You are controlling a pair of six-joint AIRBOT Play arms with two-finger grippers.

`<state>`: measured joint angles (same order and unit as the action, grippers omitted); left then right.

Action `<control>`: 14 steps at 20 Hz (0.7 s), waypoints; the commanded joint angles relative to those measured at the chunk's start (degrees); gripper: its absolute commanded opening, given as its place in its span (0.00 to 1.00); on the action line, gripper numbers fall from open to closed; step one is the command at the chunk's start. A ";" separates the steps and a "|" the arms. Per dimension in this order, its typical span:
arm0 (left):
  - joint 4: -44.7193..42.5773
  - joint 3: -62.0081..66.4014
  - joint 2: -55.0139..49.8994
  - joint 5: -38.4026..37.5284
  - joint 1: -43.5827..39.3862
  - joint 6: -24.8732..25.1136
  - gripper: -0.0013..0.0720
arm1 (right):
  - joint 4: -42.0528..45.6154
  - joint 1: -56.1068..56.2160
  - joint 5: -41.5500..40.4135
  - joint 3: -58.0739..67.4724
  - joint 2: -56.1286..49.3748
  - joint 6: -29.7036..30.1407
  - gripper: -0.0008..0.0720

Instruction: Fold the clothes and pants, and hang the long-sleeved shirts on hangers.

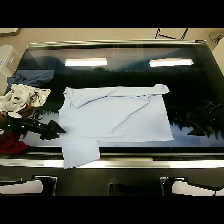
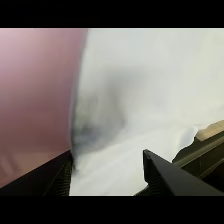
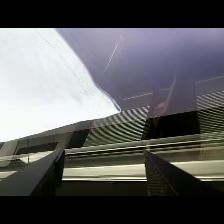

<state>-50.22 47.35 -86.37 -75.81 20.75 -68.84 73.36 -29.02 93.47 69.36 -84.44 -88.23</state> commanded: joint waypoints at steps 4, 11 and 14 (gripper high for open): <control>0.70 -0.70 0.07 -0.11 -4.48 1.42 0.05 | 3.93 -0.07 -3.54 -3.63 0.09 0.63 0.81; 0.57 -0.46 1.14 -0.90 -4.37 1.36 0.05 | -2.14 -0.07 -9.90 -13.05 -2.78 7.28 0.81; 0.52 -0.48 2.23 -1.38 -4.55 1.38 0.05 | -4.31 -0.07 -11.76 -13.09 -4.46 8.37 0.81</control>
<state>-49.65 46.83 -84.93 -76.51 16.36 -67.48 71.64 -29.04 84.25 57.32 -87.55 -81.76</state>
